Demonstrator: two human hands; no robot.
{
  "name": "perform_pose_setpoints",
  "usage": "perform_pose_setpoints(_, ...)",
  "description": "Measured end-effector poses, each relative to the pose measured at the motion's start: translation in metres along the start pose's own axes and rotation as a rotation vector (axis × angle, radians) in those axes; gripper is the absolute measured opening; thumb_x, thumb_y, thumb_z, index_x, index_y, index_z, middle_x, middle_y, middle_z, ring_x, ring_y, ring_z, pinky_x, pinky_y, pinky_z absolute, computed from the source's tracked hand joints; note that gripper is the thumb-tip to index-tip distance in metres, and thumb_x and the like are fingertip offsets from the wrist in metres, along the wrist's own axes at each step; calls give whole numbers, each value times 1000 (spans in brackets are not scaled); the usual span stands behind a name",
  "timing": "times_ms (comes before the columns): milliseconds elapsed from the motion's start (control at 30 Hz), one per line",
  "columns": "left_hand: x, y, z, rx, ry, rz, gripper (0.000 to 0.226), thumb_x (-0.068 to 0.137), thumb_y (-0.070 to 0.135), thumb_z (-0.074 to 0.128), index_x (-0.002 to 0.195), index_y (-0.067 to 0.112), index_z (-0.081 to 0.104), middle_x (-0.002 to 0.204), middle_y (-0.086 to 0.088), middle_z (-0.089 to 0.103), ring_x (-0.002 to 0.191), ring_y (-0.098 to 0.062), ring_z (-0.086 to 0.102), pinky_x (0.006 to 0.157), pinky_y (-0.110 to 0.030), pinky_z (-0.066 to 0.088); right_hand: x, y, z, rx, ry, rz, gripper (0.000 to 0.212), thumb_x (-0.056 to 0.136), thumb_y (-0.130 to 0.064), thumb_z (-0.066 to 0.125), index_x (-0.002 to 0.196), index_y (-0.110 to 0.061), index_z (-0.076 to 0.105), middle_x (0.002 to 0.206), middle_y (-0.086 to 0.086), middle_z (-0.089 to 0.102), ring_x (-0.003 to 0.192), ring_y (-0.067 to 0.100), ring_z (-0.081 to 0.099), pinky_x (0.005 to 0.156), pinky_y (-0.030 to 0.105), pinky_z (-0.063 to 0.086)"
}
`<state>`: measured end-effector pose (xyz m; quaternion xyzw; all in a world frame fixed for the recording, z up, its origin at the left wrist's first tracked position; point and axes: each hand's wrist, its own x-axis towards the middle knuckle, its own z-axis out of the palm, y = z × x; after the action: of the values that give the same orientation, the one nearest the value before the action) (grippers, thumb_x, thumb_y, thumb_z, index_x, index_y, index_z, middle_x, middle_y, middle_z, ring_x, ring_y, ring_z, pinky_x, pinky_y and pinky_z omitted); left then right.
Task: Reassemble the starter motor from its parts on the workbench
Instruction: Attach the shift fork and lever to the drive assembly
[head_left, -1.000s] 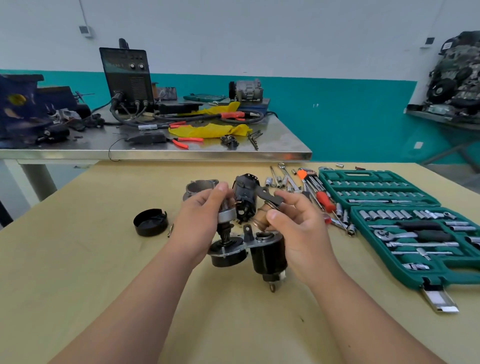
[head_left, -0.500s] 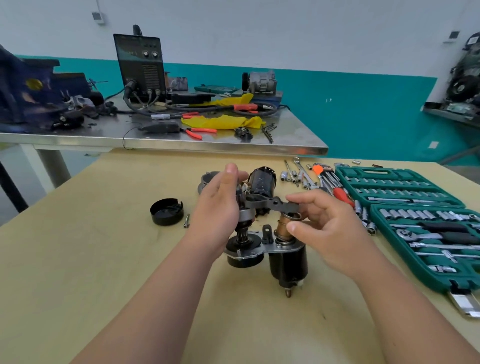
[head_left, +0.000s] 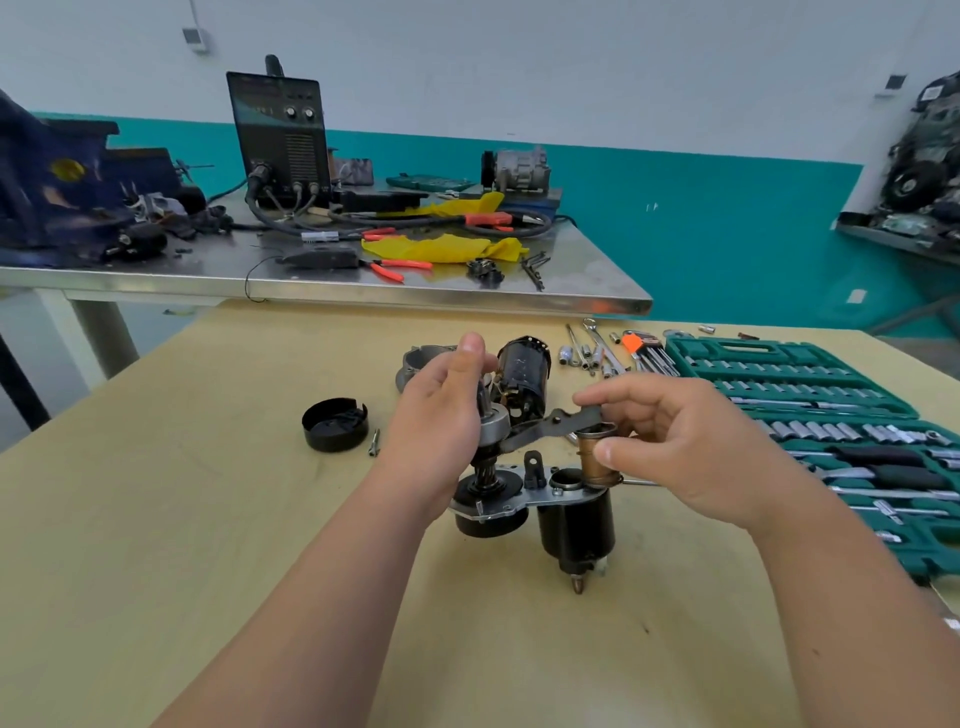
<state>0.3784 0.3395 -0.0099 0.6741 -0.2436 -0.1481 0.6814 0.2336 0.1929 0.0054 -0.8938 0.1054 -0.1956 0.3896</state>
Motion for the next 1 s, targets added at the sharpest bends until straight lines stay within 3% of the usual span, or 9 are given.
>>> perform_pose_setpoints(133, 2, 0, -1, -55, -30, -62, 41, 95, 62, 40, 96, 33, 68, 105, 16, 59, 112, -11, 53, 106, -48, 42, 1, 2, 14, 5, 57, -32, 56, 81, -17, 73, 100, -68, 59, 104, -43, 61, 108, -21, 51, 88, 13, 41)
perform_pose_setpoints(267, 1, 2, -4, -120, -73, -136, 38, 97, 57, 44, 99, 29, 69, 113, 4, 61, 118, -25, 57, 107, -50, 42, 4, 1, 21, -27, 59, -59, 56, 82, -24, 73, 103, -72, 55, 108, -37, 59, 105, -25, 50, 80, 3, 41)
perform_pose_setpoints(433, 2, 5, -7, -160, -92, -157, 40, 101, 48, 42, 96, 21, 70, 97, 1, 62, 113, -28, 61, 104, -49, 46, 8, 0, 22, -36, 13, -81, 61, 84, -20, 73, 105, -73, 53, 103, -47, 57, 105, -25, 50, 77, -4, 38)
perform_pose_setpoints(567, 1, 4, -7, -165, -77, -149, 40, 101, 47, 43, 93, 22, 72, 96, 1, 61, 116, -29, 59, 104, -51, 45, 14, 0, 19, -121, -12, -76, 59, 86, -24, 72, 107, -75, 50, 110, -36, 58, 107, -22, 50, 90, 10, 39)
perform_pose_setpoints(667, 0, 1, -6, -98, -75, -93, 45, 101, 51, 38, 86, 29, 74, 100, 0, 62, 112, -27, 60, 104, -54, 44, 18, -3, 12, -190, -26, -71, 58, 87, -26, 70, 109, -75, 49, 102, -35, 60, 99, -20, 53, 91, 22, 41)
perform_pose_setpoints(767, 0, -2, -4, -81, -68, -48, 46, 100, 54, 36, 82, 35, 74, 102, 1, 64, 109, -23, 61, 103, -54, 44, 22, -4, 8, -160, -49, -56, 57, 86, -27, 71, 110, -74, 50, 117, -22, 61, 112, -8, 53, 98, 28, 41)
perform_pose_setpoints(900, 3, -4, -3, -199, -27, -87, 51, 101, 49, 42, 64, 31, 72, 85, 0, 68, 81, -14, 66, 99, -50, 50, 17, 0, 18, -80, -10, -58, 61, 84, -24, 73, 105, -77, 50, 121, -21, 59, 114, -7, 52, 101, 27, 40)
perform_pose_setpoints(1000, 6, -8, -3, -266, -8, -96, 55, 101, 47, 44, 54, 28, 66, 81, -1, 67, 76, -13, 65, 95, -48, 52, 16, -1, 21, -139, 9, -88, 62, 85, -29, 72, 104, -81, 44, 112, -30, 58, 107, -16, 51, 93, 19, 39)
